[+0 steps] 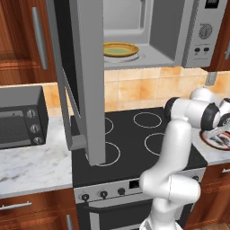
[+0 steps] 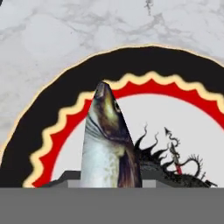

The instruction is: Pick the fish from the counter and place it in the microwave. Then turn on the microwave.

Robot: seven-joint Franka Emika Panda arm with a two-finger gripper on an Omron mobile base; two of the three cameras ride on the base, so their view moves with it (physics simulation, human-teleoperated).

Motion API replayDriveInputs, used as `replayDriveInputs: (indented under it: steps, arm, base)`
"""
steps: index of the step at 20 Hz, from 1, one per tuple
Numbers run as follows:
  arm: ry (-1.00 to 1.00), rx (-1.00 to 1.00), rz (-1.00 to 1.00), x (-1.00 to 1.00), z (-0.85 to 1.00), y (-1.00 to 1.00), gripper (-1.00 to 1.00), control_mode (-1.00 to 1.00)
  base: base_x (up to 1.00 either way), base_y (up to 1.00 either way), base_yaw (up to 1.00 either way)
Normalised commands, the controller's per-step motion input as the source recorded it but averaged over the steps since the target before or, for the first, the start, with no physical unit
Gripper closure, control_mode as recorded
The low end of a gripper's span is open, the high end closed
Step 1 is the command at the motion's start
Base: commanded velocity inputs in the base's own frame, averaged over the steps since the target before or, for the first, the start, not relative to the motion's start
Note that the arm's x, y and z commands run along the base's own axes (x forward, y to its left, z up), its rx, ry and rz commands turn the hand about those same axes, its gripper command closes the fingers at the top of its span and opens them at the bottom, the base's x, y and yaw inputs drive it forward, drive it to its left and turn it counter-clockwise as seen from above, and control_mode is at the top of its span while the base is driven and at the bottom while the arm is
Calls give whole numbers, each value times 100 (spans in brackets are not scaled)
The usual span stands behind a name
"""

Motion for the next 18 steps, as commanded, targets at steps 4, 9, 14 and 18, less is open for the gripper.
replayDriveInputs:
  steps: [4,9,14,18]
  arm:
    - [-14,-5,0,-38,32,76,100,-100]
    - [-18,-11,0,-43,62,86,100,-100]
    - [-13,-19,0,-61,83,89,100,-100]
    - [1,-12,0,-68,94,84,100,-100]
  base:
    - [0,0,0]
    - [0,0,0]
    - [0,0,0]
    - [0,0,0]
